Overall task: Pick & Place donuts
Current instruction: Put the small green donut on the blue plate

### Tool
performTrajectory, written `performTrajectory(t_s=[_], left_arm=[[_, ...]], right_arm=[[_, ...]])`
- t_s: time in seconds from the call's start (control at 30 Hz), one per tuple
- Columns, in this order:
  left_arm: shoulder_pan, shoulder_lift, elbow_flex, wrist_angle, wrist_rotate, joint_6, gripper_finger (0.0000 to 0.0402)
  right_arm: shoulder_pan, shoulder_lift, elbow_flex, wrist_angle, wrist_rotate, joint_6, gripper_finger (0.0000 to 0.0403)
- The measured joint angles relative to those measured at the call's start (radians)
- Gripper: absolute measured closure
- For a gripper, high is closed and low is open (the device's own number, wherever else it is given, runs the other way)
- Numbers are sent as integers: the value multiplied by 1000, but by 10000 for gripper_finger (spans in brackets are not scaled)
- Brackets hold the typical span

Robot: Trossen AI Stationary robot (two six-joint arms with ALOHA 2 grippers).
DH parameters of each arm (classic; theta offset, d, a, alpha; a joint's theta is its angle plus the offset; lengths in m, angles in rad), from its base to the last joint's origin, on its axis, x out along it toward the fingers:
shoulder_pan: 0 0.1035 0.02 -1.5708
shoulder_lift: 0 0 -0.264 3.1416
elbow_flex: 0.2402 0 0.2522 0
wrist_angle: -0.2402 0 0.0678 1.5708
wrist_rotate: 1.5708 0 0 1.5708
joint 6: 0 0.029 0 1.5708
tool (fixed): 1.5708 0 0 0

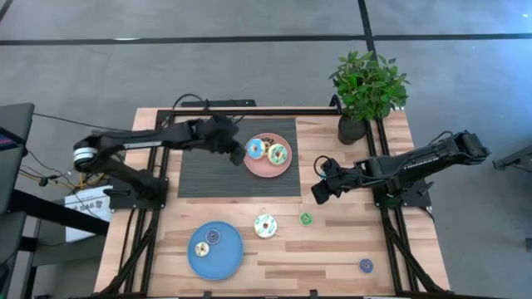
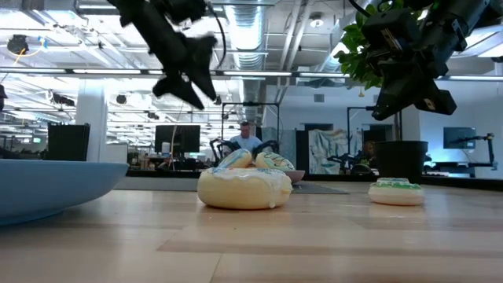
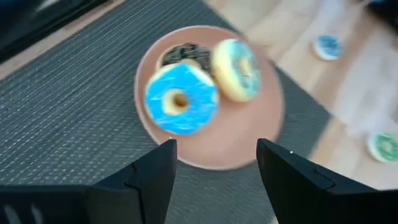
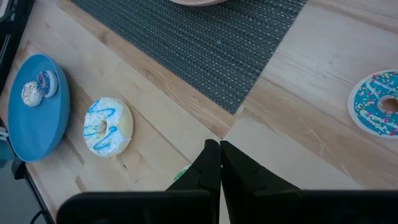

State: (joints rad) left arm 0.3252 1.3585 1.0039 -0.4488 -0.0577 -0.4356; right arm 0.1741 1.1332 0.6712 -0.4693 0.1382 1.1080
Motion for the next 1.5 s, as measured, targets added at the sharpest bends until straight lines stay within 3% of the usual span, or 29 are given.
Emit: performTrajectory(t_s=[0.27,0.53,0.73,0.87,1.07,1.17,1.27,1.5], left_arm=[[-255,-104,0,-9,-265,-146,196],[-462,-96,-1,-12,-348,-232,295],[-546,-96,-1,-68,-277,-204,393],[-578,-80,-9,-118,-235,-260,390],[-587,-14,-14,-283,-64,-175,400],[-595,26,-14,-281,-16,-171,401],[-623,56,-14,-230,-28,-97,401],[-674,50,-58,-180,-184,-13,401]], right_arm=[[-2,0,0,0,1,-60,401],[-19,0,0,-112,-57,-96,401],[10,0,0,-210,-37,-141,401],[29,0,0,-213,19,-145,401],[6,0,0,-155,79,-198,401],[-16,0,0,-125,98,-218,401],[-19,0,0,-78,68,-252,401],[78,0,1,-58,50,-238,402]])
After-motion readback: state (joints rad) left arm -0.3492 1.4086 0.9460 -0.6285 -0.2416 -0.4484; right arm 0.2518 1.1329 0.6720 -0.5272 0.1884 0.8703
